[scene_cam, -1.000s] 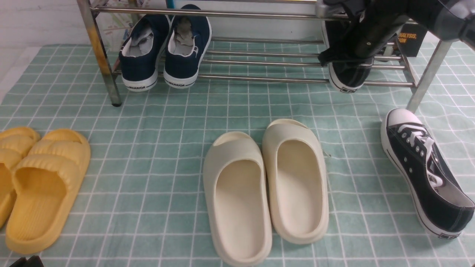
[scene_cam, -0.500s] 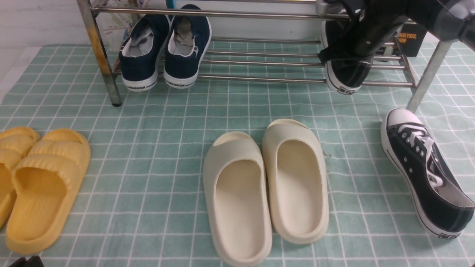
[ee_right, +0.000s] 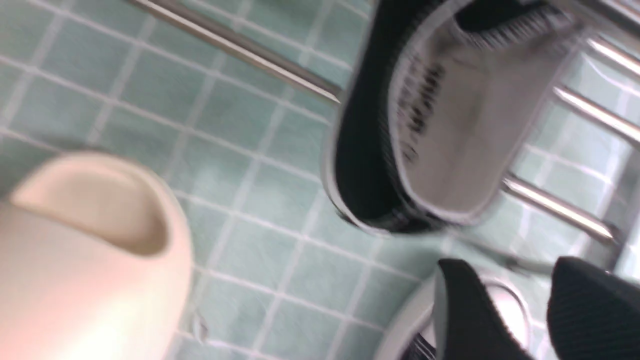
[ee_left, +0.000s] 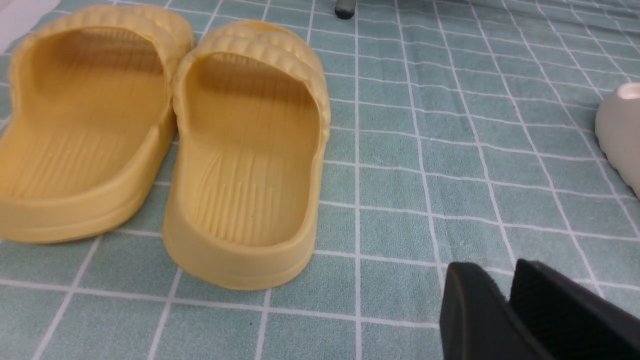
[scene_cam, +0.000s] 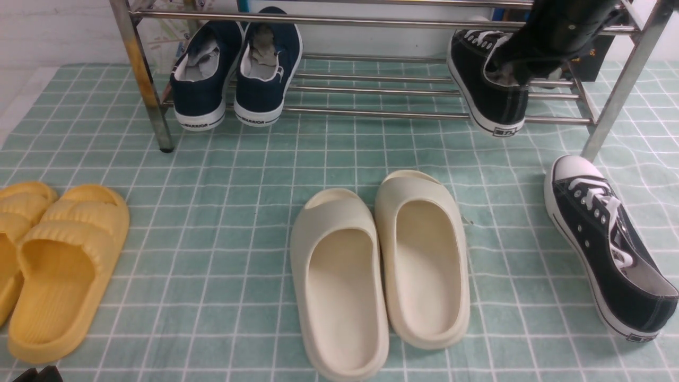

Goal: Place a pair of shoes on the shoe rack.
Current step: Use the right arm to put a shoe into the shoe rack, then use the right arm to grab the shoe closest to it

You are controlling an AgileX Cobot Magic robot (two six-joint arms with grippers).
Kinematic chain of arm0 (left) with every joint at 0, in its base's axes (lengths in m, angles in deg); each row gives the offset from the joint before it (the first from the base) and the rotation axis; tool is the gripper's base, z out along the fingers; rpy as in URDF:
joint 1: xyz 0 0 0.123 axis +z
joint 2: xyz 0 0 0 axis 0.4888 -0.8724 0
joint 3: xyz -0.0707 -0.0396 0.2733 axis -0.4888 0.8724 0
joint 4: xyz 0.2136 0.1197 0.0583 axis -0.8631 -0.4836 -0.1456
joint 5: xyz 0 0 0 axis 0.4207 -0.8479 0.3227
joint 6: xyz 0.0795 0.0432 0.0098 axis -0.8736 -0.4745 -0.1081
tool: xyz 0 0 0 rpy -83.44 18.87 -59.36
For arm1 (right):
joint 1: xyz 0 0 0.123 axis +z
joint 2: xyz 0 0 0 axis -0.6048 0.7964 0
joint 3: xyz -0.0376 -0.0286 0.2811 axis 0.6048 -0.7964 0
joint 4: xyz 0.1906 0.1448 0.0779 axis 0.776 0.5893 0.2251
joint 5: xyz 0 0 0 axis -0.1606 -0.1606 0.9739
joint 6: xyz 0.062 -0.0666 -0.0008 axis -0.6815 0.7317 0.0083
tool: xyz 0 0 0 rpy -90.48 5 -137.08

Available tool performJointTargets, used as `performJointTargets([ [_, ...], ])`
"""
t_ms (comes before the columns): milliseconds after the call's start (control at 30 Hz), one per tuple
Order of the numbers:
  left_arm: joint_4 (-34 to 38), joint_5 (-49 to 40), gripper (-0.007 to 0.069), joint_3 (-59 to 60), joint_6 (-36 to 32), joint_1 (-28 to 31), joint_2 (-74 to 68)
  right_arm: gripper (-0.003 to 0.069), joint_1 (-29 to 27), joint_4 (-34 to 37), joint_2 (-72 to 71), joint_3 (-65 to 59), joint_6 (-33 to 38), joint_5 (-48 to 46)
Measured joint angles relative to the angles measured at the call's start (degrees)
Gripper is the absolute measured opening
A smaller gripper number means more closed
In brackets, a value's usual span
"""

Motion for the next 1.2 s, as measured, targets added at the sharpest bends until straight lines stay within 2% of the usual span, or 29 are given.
performJointTargets([
  [100, 0.0, 0.0, 0.0132, 0.0, 0.0, 0.0, 0.0, 0.0160, -2.2, -0.6, -0.1, -0.7, -0.2, -0.9],
  [167, 0.0, 0.0, 0.0132, 0.0, 0.0, 0.0, 0.0, 0.0127, -3.6, -0.6, -0.1, -1.5, -0.3, -1.0],
  [267, 0.0, 0.0, 0.0132, 0.0, 0.0, 0.0, 0.0, 0.0014, -8.6, 0.8, -0.1, -4.9, -0.6, -1.0],
  [333, 0.0, 0.0, 0.0132, 0.0, 0.0, 0.0, 0.0, -0.0003, -10.4, 3.2, -0.1, -6.3, -0.6, 1.0],
  [467, 0.0, 0.0, 0.0134, 0.0, 0.0, 0.0, 0.0, -0.0005, -13.3, 7.0, 0.2, -7.6, 0.2, 7.2],
  [667, 0.0, 0.0, 0.0145, 0.0, 0.0, 0.0, 0.0, -0.0005, -14.3, 7.6, 1.2, -7.6, 0.1, 11.3],
  [1200, 0.0, 0.0, 0.0155, 0.0, 0.0, 0.0, 0.0, -0.0003, -12.6, 11.8, 0.8, -7.7, 2.1, 7.6],
])
